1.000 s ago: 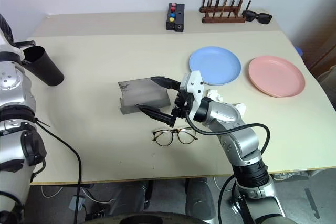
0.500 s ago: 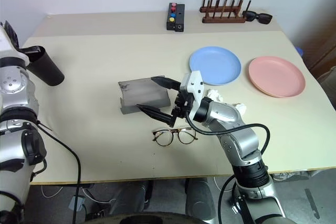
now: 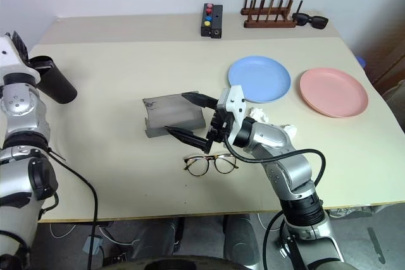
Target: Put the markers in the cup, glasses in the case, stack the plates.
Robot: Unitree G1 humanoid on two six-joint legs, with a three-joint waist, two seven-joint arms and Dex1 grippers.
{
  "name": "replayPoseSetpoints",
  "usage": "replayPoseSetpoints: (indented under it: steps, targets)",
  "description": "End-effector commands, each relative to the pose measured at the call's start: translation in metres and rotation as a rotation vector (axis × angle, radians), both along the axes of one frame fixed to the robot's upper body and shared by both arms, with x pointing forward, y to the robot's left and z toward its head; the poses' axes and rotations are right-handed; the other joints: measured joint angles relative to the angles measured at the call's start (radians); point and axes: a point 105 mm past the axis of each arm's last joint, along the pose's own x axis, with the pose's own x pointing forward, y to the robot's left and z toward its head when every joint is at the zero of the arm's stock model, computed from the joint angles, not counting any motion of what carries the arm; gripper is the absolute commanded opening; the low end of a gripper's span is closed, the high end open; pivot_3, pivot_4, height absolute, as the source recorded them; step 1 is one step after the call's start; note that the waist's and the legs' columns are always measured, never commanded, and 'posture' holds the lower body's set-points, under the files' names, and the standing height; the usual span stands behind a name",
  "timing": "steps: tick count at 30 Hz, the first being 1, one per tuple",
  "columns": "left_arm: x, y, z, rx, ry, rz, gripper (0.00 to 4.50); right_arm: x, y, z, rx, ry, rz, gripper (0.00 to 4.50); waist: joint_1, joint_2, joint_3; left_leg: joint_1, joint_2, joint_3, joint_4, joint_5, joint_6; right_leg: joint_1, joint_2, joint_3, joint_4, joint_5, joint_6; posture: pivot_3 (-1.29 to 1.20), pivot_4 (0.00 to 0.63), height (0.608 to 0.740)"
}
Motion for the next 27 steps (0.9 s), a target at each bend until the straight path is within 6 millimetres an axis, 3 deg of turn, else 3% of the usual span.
replayPoseSetpoints:
  steps: [1, 10, 17, 27]
  targets:
    - [-0.0038, 0.0024, 0.0098, 0.008, -0.04, 0.01, 0.03, -0.0055, 0.0017, 0.0129, 0.026, -0.054, 0.022, 4.5, 0.0, 0.0, 0.0, 0.0, 0.0, 0.0, 0.0, 0.0, 0.0, 0.0, 0.0, 0.0, 0.0, 0.0, 0.0, 0.0, 0.15, 0.734]
    - [-0.0037, 0.0035, 0.0129, -0.001, -0.049, 0.012, 0.03, -0.0053, 0.002, 0.0133, 0.027, -0.054, 0.023, 4.5, 0.0, 0.0, 0.0, 0.0, 0.0, 0.0, 0.0, 0.0, 0.0, 0.0, 0.0, 0.0, 0.0, 0.0, 0.0, 0.0, 0.15, 0.734]
    - [-0.0046, 0.0046, 0.0134, -0.004, -0.054, 0.025, 3.22, -0.0052, 0.0018, 0.0135, 0.026, -0.055, 0.023, 4.5, 0.0, 0.0, 0.0, 0.0, 0.0, 0.0, 0.0, 0.0, 0.0, 0.0, 0.0, 0.0, 0.0, 0.0, 0.0, 0.0, 0.15, 0.734]
    - [-0.0056, 0.0029, 0.0175, -0.009, -0.079, 0.009, 3.22, -0.0043, 0.0005, 0.0123, 0.015, -0.058, 0.013, 4.5, 0.0, 0.0, 0.0, 0.0, 0.0, 0.0, 0.0, 0.0, 0.0, 0.0, 0.0, 0.0, 0.0, 0.0, 0.0, 0.0, 0.15, 0.734]
